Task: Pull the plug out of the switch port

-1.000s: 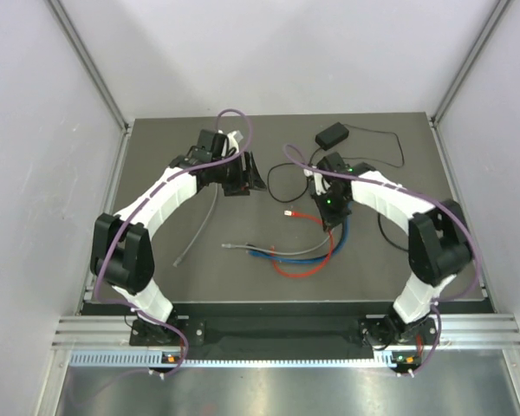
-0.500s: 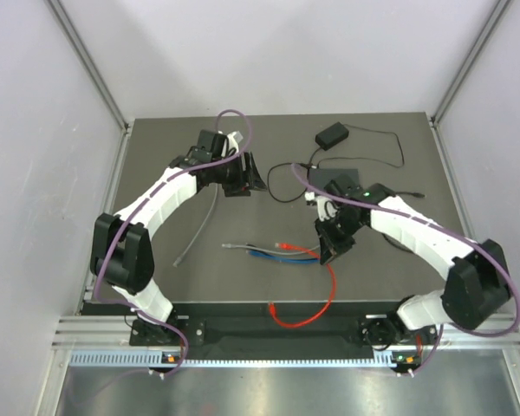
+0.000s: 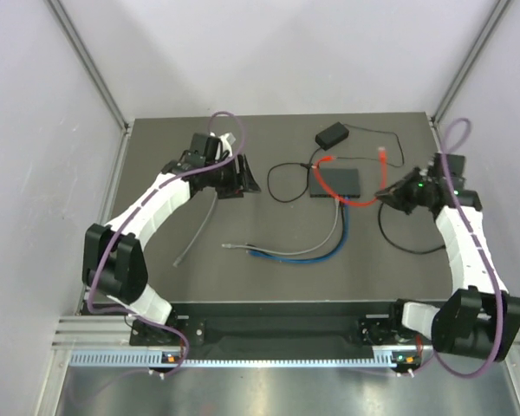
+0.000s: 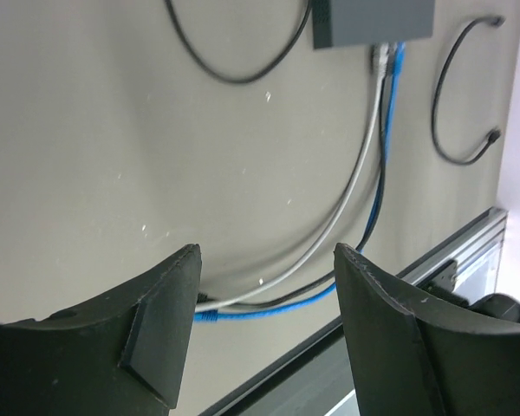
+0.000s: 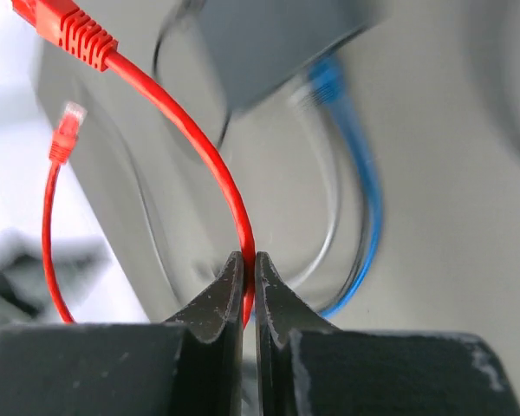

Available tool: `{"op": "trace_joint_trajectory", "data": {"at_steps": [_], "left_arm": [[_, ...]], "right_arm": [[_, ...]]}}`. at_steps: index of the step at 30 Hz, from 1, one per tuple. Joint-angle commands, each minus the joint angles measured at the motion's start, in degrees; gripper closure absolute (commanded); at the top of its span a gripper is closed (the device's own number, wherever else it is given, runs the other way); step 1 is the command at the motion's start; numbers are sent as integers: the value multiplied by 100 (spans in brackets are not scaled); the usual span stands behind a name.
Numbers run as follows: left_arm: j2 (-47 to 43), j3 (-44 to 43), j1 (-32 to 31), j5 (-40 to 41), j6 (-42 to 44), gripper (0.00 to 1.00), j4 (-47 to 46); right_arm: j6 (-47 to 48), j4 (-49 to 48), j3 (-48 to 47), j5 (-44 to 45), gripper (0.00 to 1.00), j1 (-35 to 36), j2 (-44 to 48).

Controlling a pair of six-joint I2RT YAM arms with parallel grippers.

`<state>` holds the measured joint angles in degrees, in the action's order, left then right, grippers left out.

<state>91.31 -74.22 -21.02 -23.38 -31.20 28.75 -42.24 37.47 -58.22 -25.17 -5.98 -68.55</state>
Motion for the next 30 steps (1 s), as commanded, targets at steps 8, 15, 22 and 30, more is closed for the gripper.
{"op": "trace_joint_trajectory", "data": {"at_steps": [8,15,22,30], "left_arm": [[-553,206,238,-18,1115,32,368],[-561,469,809,-756,1283,32,263],[-298,443,950,-1239,1239,32,113],[-25,249,950,-1389,1222,32,219]], "right_arm": [[-1093,234,-454,1444,100,-1676,-465],[-2482,-671,908,2490,100,-2197,53],[-2579,-1050,1488,3167,100,-2022,-149],[-2588,-1137,1656,3765,100,-1696,-571]]}}
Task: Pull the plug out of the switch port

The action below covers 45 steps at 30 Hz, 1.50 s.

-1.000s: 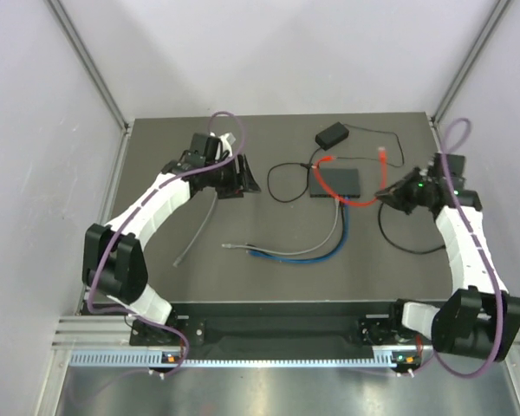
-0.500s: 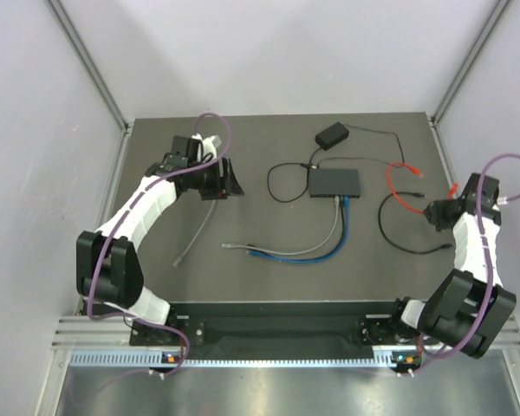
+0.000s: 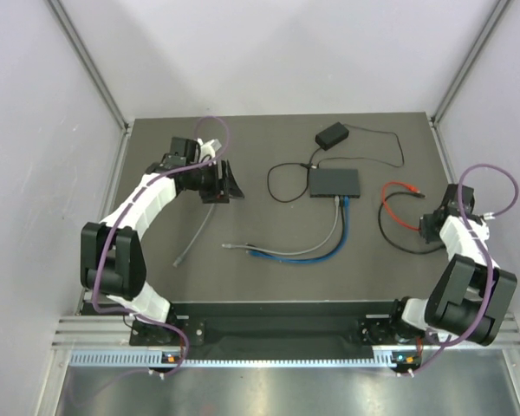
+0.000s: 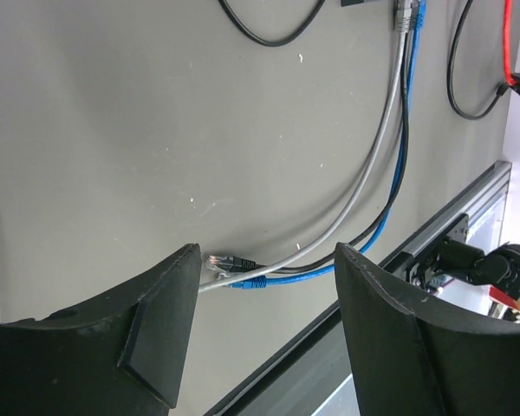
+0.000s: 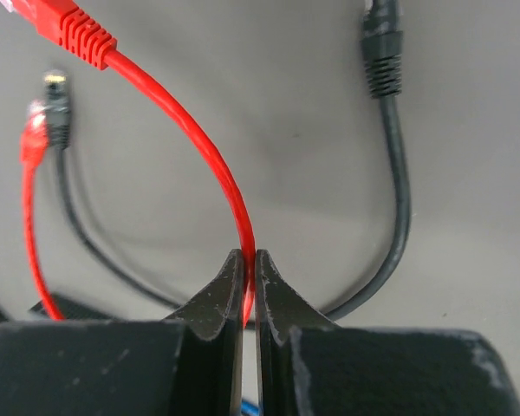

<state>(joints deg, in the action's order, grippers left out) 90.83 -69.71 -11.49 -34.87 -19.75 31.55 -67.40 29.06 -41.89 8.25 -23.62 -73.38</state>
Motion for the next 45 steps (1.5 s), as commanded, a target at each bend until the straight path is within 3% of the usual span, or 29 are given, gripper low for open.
{"op": "trace_joint_trajectory", "data": {"at_steps": [1,2,5,6,9,12,17,22,23,27,33,37,40,45], "left_arm": [[49,-183,-3,-265,59,32,-70],[75,-183,-3,-292,33,32,-87],[154,-209,-3,-353,-46,32,-105],[189,-192,-11,-371,-73,32,-140],[269,-87,-38,-503,-292,33,-342],[304,62,-117,-503,-494,34,-562],[348,125,-397,-337,-1004,35,-1175],[813,-305,-1100,-178,-1321,32,-1625],[1023,-489,-1188,-126,-1339,31,-1652],[1472,-946,-1531,42,-1391,30,-1897],[2605,-2115,-1839,-63,-1602,31,-2495],[3265,-2468,-1910,-221,-2583,32,-4203],[3835,-2888,-2033,-134,-3034,33,-4849],[4575,-3768,-2323,-73,-3245,34,-4939]], "right_arm": [[-46,-235,-3,484,100,76,-123],[24,-199,-47,528,99,68,-141],[435,3,-240,529,81,76,-246],[560,99,-293,485,67,76,-264],[1166,152,-477,222,47,129,-229],[1702,451,-697,151,42,339,-37],[2930,128,-1083,-575,42,1400,141],[3908,-436,-1594,-2194,44,2114,-772],[3953,-628,-1681,-2701,46,2150,-939],[3953,-1049,-1779,-3399,49,2318,-1668],[4094,-1543,-1884,-3716,61,2318,-2424],[4112,-1964,-1832,-3954,63,2318,-2646],[4059,-2088,-1832,-4032,64,2318,-2760],[3927,-2361,-1674,-4138,64,2204,-2883]]}}
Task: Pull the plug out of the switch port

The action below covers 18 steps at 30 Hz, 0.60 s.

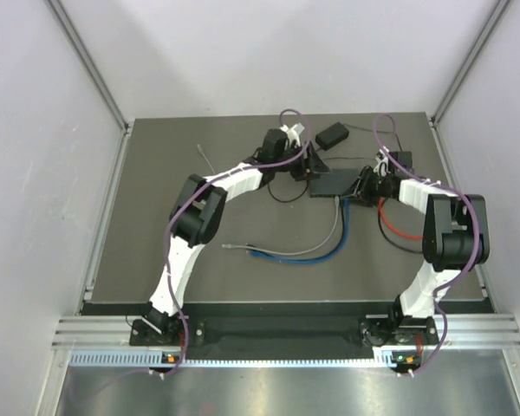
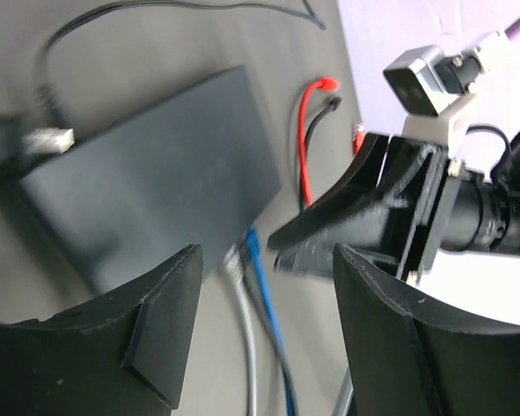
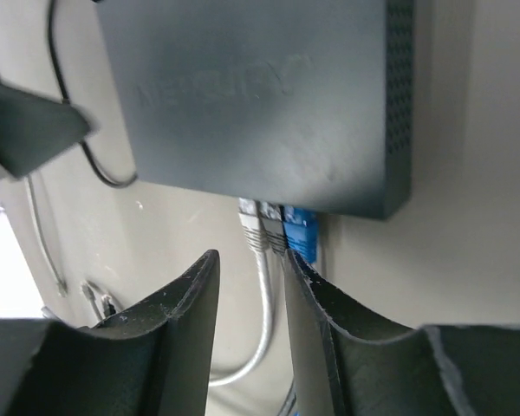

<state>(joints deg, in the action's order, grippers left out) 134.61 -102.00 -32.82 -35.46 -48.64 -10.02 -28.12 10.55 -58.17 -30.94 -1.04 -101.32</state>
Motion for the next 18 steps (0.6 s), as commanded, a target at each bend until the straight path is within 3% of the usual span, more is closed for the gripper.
{"op": "trace_joint_trajectory", "data": {"at_steps": [1,4,11,15,18], "left_arm": [[346,-619,-242,48,-426,34,-886],[714,-986,-260,162,-629,34,-1107],[1024,-1209,-339,250,-857,36,-1072],[1006,-1112,-366,391,-778,37,-704],[1067,-1252,-339,637,-804,39,104]], "right_arm": [[8,-536,-19,-298,64,-107,-116],[-9,-641,104,-351,71,-265,-178],[8,-800,368,-492,72,-476,-204],[-193,-1167,464,-553,72,-476,-327],[-343,-1353,491,-589,71,-485,-494]]}}
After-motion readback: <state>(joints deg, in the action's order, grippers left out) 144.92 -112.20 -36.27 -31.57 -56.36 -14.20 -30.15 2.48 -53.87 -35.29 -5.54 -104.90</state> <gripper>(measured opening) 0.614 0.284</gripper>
